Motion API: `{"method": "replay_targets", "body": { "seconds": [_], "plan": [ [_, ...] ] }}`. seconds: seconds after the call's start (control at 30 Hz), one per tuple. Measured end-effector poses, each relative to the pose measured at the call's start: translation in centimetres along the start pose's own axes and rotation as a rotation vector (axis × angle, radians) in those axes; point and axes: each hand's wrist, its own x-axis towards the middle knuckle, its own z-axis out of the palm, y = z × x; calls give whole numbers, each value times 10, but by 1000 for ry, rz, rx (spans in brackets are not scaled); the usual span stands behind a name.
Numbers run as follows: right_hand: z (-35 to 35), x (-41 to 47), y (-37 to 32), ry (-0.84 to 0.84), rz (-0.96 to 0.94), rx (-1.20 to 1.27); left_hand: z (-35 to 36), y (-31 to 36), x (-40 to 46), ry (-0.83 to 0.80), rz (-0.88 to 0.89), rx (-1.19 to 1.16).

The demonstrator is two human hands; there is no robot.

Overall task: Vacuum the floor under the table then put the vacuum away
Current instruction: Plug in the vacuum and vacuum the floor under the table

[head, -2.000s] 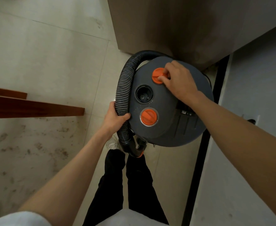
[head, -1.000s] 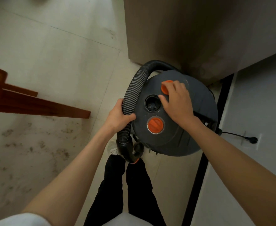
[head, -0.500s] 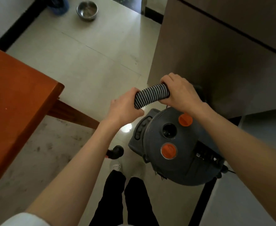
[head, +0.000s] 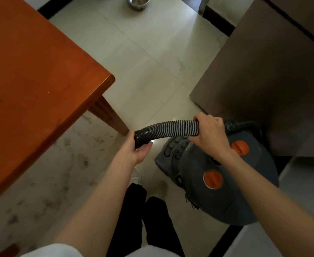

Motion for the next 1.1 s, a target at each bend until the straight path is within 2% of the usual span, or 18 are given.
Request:
{"method": "replay_targets", "body": {
  "seconds": [0.07,0.13,0.27,0.4,0.47,0.57,0.67,0.83,0.93,1.0,1.1],
  "plan": [
    [2,0,-13,-20,-41,11,-8,5,4,-17,-72,-102],
    [4,-2,-26,-106,-96,-9,-21,7,10,-3,-96,-64],
    [16,-9,-45,-448,-166,-148,-64,5,25,25,-109,-107],
    [40,-7,-72,-770,-147,-97,-112,-9,31,5,-9,-89],
    [60,0,-94,-859,-119,-27,-129,-9,32,-24,71,-45],
    [94,8,-128,-881,-60,211,-148,-5,40,-6,224,-9],
    [123,12,-166,-895,-5,432,-165,-11,42,72,290,43],
    [170,-1,-225,-1005,-78,394,-207,-35,46,206,431,201],
    [190,-18,-255,-1109,-135,359,-229,-47,55,214,544,308],
    [205,-31,-269,-1107,-110,405,-235,-51,57,196,587,360],
    [217,-47,-280,-1019,-118,477,-250,-44,59,124,535,484]
  ]
}}
